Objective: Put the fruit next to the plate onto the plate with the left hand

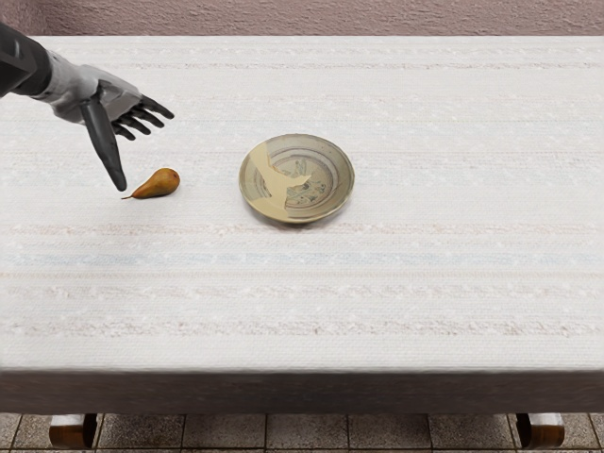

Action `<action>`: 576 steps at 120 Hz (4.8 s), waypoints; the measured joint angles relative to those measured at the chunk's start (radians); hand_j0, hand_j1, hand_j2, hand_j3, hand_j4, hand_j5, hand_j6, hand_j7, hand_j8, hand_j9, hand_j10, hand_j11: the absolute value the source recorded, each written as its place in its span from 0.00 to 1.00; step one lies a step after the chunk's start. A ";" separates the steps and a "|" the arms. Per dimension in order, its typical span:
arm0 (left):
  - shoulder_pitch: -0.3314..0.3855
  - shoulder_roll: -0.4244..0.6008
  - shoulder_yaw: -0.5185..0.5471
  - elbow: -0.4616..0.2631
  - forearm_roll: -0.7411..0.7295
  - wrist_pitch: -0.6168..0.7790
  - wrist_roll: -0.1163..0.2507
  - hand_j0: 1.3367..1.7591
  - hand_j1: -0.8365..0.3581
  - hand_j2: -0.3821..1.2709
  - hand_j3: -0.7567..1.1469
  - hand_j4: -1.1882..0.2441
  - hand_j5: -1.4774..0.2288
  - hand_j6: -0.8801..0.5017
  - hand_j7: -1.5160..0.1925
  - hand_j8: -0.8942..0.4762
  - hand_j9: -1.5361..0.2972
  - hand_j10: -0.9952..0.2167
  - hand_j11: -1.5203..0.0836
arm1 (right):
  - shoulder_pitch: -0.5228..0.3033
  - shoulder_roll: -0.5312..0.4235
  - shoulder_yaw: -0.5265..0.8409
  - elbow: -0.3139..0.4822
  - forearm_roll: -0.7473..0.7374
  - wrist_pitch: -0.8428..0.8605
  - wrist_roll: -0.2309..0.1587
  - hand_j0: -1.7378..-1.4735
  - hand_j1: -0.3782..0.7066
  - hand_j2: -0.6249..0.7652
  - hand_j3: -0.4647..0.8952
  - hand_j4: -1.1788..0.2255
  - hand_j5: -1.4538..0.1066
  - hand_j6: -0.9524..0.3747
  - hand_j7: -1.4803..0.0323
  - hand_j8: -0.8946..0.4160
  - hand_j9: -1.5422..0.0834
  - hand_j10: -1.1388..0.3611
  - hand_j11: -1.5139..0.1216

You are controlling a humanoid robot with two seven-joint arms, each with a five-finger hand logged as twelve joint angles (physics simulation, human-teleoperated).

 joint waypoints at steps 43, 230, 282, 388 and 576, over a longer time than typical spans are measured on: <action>0.008 -0.019 -0.019 0.001 0.002 0.000 -0.001 0.76 0.98 0.23 0.40 0.82 0.86 0.63 0.88 0.65 0.83 0.81 0.94 | -0.001 0.000 -0.004 0.001 0.001 0.000 0.009 0.30 0.04 0.45 0.34 0.83 0.92 0.71 0.96 0.67 0.94 0.75 0.91; 0.437 -0.286 -0.131 0.193 0.105 0.810 0.178 0.76 0.98 0.23 0.40 0.82 0.86 0.63 0.88 0.64 0.83 0.81 0.94 | -0.001 0.000 -0.004 0.001 0.001 0.000 0.009 0.30 0.04 0.45 0.34 0.83 0.92 0.71 0.96 0.67 0.94 0.75 0.91; 0.506 -0.283 -0.189 0.255 0.080 0.811 0.177 0.76 0.79 0.26 0.40 0.69 0.71 0.49 0.74 0.51 0.70 0.66 0.79 | -0.001 0.000 -0.004 0.001 0.001 0.000 0.009 0.30 0.04 0.45 0.34 0.83 0.92 0.70 0.96 0.67 0.94 0.75 0.91; 0.529 -0.291 -0.189 0.272 0.078 0.863 0.178 0.76 0.59 0.28 0.40 0.55 0.56 0.35 0.58 0.36 0.55 0.49 0.62 | -0.001 0.000 -0.004 0.001 0.001 0.000 0.009 0.30 0.04 0.45 0.34 0.83 0.92 0.71 0.96 0.67 0.94 0.75 0.91; 0.254 -0.237 -0.316 0.110 -0.076 0.576 0.264 0.74 0.36 0.51 0.39 0.54 0.15 0.40 0.20 0.32 0.21 0.29 0.22 | -0.001 0.000 -0.004 0.001 0.001 0.000 0.009 0.30 0.04 0.45 0.34 0.83 0.92 0.71 0.96 0.67 0.94 0.75 0.91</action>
